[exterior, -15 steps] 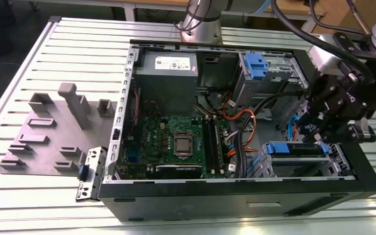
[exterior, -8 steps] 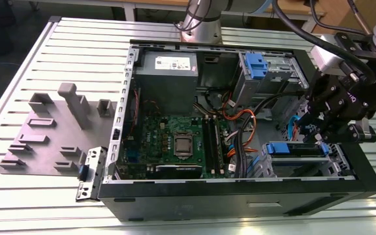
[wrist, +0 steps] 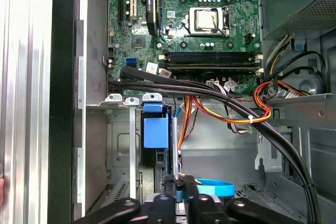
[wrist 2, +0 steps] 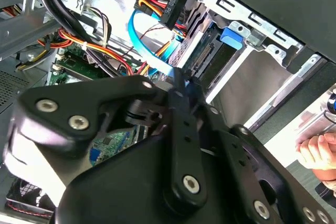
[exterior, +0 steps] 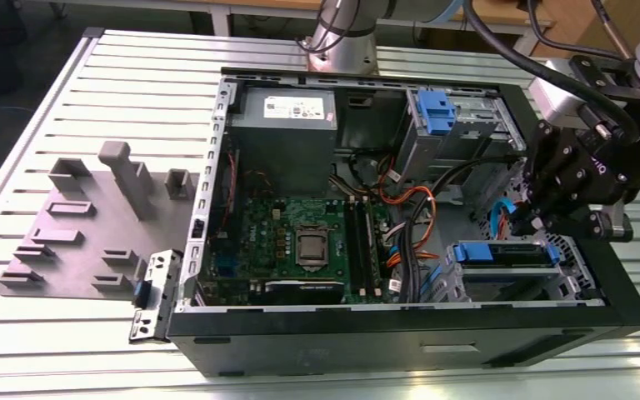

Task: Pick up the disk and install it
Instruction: 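Insert the first disk wire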

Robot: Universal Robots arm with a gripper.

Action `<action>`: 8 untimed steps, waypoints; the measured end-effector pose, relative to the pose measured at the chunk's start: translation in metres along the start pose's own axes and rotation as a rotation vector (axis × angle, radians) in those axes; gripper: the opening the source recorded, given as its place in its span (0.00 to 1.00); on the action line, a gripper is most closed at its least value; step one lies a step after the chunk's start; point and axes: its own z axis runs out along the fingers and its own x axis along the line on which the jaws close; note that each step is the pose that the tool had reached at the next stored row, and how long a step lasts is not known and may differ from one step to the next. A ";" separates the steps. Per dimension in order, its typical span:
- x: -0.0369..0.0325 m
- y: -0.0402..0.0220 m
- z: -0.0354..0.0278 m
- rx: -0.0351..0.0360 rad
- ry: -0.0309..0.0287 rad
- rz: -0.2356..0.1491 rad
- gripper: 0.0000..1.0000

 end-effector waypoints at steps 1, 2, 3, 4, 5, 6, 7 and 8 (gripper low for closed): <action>0.0000 0.0000 0.0000 0.0000 0.0000 0.000 0.16; 0.0000 0.0000 0.0000 0.0000 0.0000 0.000 0.16; 0.0000 0.0000 0.0000 0.0000 0.0000 0.000 0.16; 0.0000 0.0000 0.0000 0.0000 0.0000 0.000 0.16; 0.0000 0.0000 0.0000 0.0000 0.0000 0.000 0.16; 0.0000 0.0000 0.0000 0.0000 0.0000 0.000 0.16; 0.0001 0.0000 0.0000 0.0000 0.0000 0.000 0.16; 0.0007 0.0000 0.0001 0.0000 -0.0001 0.000 0.16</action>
